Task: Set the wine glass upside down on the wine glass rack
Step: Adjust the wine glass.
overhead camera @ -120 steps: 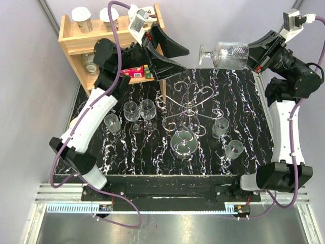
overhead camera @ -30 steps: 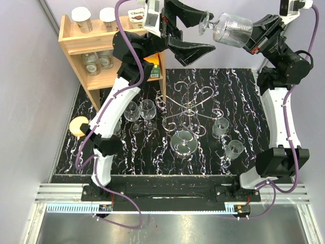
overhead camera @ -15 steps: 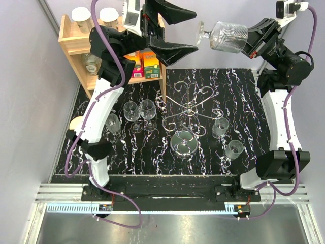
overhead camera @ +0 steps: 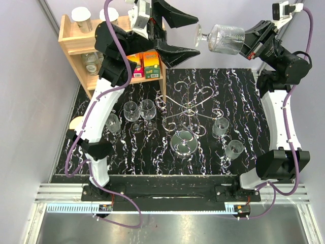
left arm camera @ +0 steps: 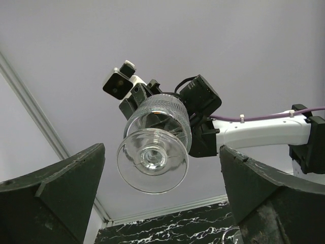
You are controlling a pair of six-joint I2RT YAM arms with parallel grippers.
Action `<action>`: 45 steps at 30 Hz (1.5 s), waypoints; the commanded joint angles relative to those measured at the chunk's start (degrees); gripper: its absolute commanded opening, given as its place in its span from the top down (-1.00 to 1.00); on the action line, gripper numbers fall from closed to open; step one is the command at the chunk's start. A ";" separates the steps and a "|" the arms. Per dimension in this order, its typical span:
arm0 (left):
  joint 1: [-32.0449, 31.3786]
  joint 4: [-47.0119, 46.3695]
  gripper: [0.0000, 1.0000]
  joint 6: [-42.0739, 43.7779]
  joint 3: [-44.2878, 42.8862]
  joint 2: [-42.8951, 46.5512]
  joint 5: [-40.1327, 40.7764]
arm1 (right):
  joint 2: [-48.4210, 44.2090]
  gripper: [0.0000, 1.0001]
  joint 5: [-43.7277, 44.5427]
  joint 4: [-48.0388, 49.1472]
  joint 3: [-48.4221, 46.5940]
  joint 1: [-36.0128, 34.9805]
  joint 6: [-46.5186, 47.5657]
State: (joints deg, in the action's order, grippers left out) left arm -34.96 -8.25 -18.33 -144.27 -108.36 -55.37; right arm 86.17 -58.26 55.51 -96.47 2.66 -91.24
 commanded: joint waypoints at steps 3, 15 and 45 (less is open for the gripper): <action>-0.55 2.18 -0.98 3.65 -0.84 0.51 -1.40 | -3.20 1.00 1.04 0.83 -0.48 -0.46 -0.08; -0.81 3.86 -0.82 5.41 -0.75 0.07 -2.46 | -3.38 1.00 0.52 1.27 0.66 -0.46 -0.43; -1.87 20.55 0.70 17.44 8.64 4.82 -4.74 | -10.32 1.00 -2.91 5.40 20.07 -0.55 4.58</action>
State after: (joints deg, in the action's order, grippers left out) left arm -36.27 6.50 -6.74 -138.63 -106.63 -58.35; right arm 79.75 -60.10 56.21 -80.38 2.79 -88.01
